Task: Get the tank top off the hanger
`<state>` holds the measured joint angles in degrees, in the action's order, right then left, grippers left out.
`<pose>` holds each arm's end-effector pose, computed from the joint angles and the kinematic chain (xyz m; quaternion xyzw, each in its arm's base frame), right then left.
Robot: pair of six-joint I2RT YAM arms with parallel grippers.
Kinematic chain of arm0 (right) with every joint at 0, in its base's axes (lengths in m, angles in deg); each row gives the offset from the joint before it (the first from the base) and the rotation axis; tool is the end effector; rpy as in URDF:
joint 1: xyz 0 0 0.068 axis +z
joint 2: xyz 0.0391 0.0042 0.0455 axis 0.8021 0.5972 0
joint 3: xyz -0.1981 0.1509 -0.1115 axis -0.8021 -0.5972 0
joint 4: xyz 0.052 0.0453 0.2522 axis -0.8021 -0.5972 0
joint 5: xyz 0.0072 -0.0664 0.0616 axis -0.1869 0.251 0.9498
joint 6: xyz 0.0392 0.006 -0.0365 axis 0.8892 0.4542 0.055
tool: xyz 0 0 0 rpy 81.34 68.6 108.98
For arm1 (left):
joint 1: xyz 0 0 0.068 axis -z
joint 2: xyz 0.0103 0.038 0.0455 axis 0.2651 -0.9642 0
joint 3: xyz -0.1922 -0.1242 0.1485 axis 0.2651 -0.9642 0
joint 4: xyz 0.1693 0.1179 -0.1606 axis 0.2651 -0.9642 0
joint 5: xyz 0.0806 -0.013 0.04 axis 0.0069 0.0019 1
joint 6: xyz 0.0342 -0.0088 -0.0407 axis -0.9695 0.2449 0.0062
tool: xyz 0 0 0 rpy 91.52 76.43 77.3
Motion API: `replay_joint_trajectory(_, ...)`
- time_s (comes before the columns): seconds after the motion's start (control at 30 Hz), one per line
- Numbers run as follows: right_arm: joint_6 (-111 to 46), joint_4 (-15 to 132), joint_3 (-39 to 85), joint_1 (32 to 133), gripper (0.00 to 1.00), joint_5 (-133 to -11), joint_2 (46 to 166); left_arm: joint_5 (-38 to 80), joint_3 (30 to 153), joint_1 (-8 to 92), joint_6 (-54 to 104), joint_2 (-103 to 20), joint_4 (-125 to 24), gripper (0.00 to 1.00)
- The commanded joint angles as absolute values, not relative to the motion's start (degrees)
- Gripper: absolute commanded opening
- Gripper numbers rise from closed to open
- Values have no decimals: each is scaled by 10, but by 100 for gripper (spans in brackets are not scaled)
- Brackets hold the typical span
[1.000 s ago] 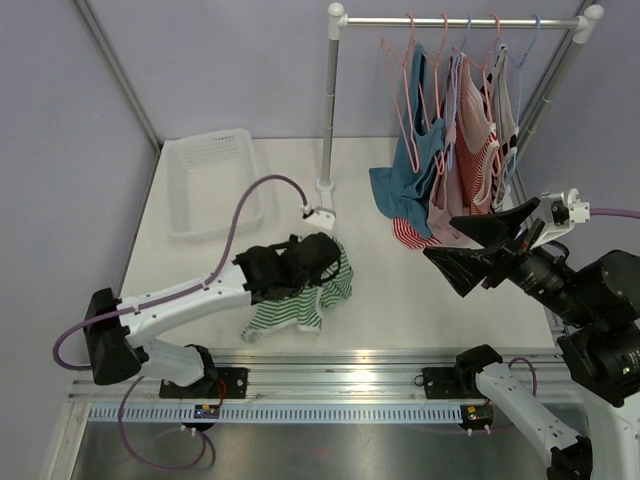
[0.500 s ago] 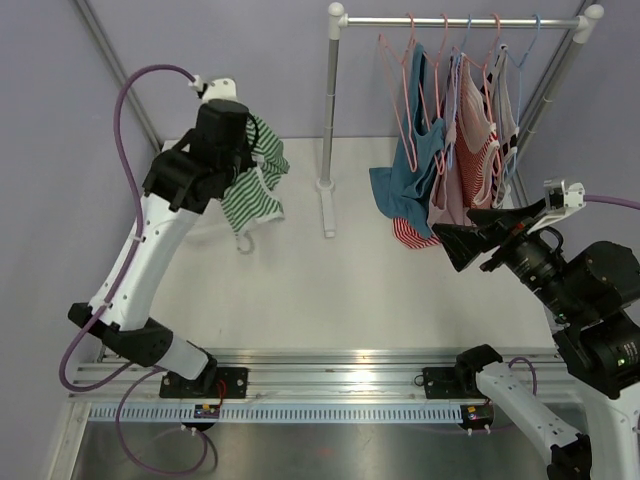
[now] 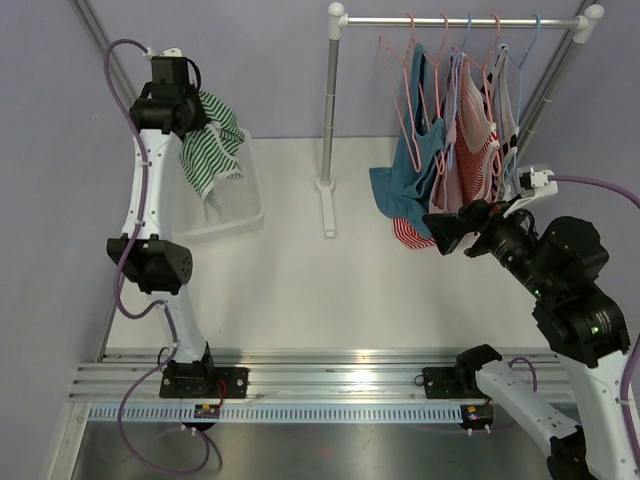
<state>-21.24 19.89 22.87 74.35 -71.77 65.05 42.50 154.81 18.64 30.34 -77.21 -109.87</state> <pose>0.0843 0.0378 0.4662 -0.0680 0.7283 0.2754 0.6238 0.4064 -0.0152 0.4561 -0.1547 0.8597 0.0154 0.4865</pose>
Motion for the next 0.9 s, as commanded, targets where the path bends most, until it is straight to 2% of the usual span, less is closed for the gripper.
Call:
replay_joint_trajectory(0.0,-204,211,222,746,99,-718,673,361,1586,164,284,-797,-1046,9)
replay_joint_trajectory(0.03,-203,213,220,747,100,-718,680,357,1586,160,284,-807,-1046,21)
replay_joint_trajectory(0.07,-201,214,218,747,99,-720,682,355,1586,157,280,-810,-1048,48)
replay_joint_trajectory(0.13,-196,227,211,746,100,-729,687,373,1576,155,281,-809,-1063,96)
replay_joint_trajectory(0.17,-190,234,208,746,100,-750,688,376,1565,155,282,-799,-1065,99)
replay_joint_trajectory(0.37,-181,265,230,746,100,-795,728,348,1472,157,305,-691,-1084,99)
replay_joint_trajectory(0.47,-202,241,284,747,100,-835,777,343,1355,183,319,-587,-1070,99)
replay_joint_trajectory(0.6,-234,222,350,746,99,-898,838,396,1213,246,327,-463,-1060,99)
replay_joint_trajectory(0.7,-264,203,414,745,94,-953,896,410,1085,288,333,-387,-1030,99)
replay_joint_trajectory(0.73,-271,197,444,746,89,-960,924,416,1058,297,332,-338,-1025,99)
replay_joint_trajectory(0.87,-308,185,519,742,82,-996,998,441,972,333,325,-245,-1027,99)
